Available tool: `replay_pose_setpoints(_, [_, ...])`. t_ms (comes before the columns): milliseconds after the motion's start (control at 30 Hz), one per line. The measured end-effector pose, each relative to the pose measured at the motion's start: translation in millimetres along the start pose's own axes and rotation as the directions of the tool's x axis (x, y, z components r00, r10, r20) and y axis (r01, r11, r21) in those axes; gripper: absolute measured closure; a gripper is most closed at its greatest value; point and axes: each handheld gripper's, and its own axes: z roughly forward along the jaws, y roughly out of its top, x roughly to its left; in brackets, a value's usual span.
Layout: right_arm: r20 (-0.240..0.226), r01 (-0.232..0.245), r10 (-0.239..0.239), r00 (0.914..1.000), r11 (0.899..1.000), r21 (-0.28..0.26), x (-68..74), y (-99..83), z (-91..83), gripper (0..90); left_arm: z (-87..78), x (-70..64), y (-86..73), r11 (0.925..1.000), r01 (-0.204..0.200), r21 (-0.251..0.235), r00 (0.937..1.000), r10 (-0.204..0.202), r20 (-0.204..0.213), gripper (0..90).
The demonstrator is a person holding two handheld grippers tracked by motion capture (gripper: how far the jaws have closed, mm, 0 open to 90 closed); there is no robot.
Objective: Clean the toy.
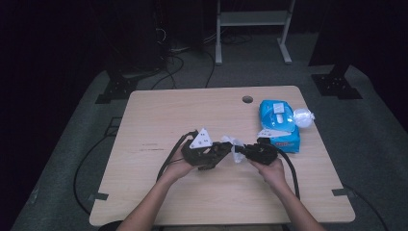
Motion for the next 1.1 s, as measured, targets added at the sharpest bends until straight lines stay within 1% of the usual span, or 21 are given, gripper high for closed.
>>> replay_pose_setpoints(100, [-0.008,-0.009,0.010,0.9999,1.000,0.016,-0.6,-2.2,3.4,81.6,0.4,-0.1,0.3,1.0000,0.000,-0.003,1.0000,0.000,0.002,64.3])
replay_pose_setpoints(133, [-0.020,-0.013,0.013,0.9997,1.000,0.018,0.0,-2.7,4.2,81.6,0.7,-0.2,0.5,1.0000,-0.001,-0.004,1.0000,0.001,0.004,64.3])
replay_pose_setpoints(200, [-0.041,-0.022,0.023,0.9989,1.000,0.012,2.1,-2.6,5.5,81.8,0.5,-0.6,0.9,0.9999,0.006,-0.008,1.0000,-0.006,0.006,64.3])
replay_pose_setpoints(233, [-0.041,-0.020,0.021,0.9989,1.000,0.007,2.5,-2.2,4.9,81.9,-0.1,0.1,0.9,0.9998,0.011,-0.014,0.9999,-0.011,0.011,64.3])
replay_pose_setpoints(300, [-0.065,-0.041,0.041,0.9971,0.999,-0.008,0.8,-0.9,2.0,82.2,-0.6,0.1,1.4,0.9995,0.022,-0.024,0.9997,-0.022,0.015,64.3])
replay_pose_setpoints(467, [-0.066,-0.044,0.042,0.9969,0.999,-0.022,0.8,1.7,-4.2,82.3,0.4,-2.1,3.5,0.9990,0.020,-0.041,0.9996,-0.019,0.022,64.3])
replay_pose_setpoints(567, [-0.068,-0.042,0.039,0.9969,0.998,-0.042,3.1,5.4,-9.9,82.5,-0.6,-3.3,5.3,0.9980,0.023,-0.060,0.9996,-0.021,0.020,64.2])
replay_pose_setpoints(633, [-0.072,-0.036,0.032,0.9969,0.997,-0.065,6.3,9.1,-14.3,82.5,-1.1,-3.5,6.1,0.9970,0.027,-0.072,0.9995,-0.026,0.021,64.2])
replay_pose_setpoints(667, [-0.068,-0.027,0.022,0.9975,0.997,-0.073,8.7,11.3,-16.4,82.6,-1.2,-3.0,5.8,0.9964,0.035,-0.077,0.9992,-0.033,0.024,64.2])
replay_pose_setpoints(733, [-0.045,0.005,-0.009,0.9990,0.997,-0.074,14.2,15.6,-19.6,82.6,-1.5,-1.8,4.2,0.9947,0.053,-0.089,0.9981,-0.050,0.035,64.1])
replay_pose_setpoints(867, [-0.022,0.042,-0.044,0.9988,0.995,-0.085,21.3,19.4,-22.1,82.8,-2.0,-1.5,2.6,0.9951,0.047,-0.087,0.9986,-0.045,0.028,63.8])
replay_pose_setpoints(900, [-0.019,0.052,-0.054,0.9984,0.995,-0.089,23.0,20.2,-22.5,82.8,-2.3,-1.1,1.8,0.9948,0.049,-0.089,0.9984,-0.046,0.033,63.7])
replay_pose_setpoints(933, [-0.021,0.057,-0.059,0.9981,0.994,-0.091,24.4,20.9,-22.4,82.8,-3.1,1.5,-1.2,0.9928,0.065,-0.101,0.9967,-0.060,0.055,63.7])
replay_pose_setpoints(967, [-0.031,0.058,-0.061,0.9976,0.993,-0.098,27.6,22.7,-22.6,82.8,-3.5,3.1,-2.9,0.9913,0.075,-0.108,0.9956,-0.068,0.064,63.5])
replay_pose_setpoints(1000, [-0.028,0.072,-0.075,0.9968,0.992,-0.103,29.9,23.9,-22.4,82.8,-3.7,3.8,-4.7,0.9895,0.087,-0.115,0.9944,-0.079,0.070,63.5])
replay_pose_setpoints(1067, [-0.025,0.108,-0.111,0.9936,0.989,-0.099,37.3,27.1,-20.8,82.9,-3.7,3.6,-5.7,0.9922,0.074,-0.100,0.9955,-0.067,0.066,63.3])
replay_pose_setpoints(1100, [-0.045,0.112,-0.117,0.9921,0.989,-0.100,40.3,28.0,-18.9,83.0,-2.9,2.4,-5.8,0.9942,0.062,-0.089,0.9966,-0.056,0.060,63.3])
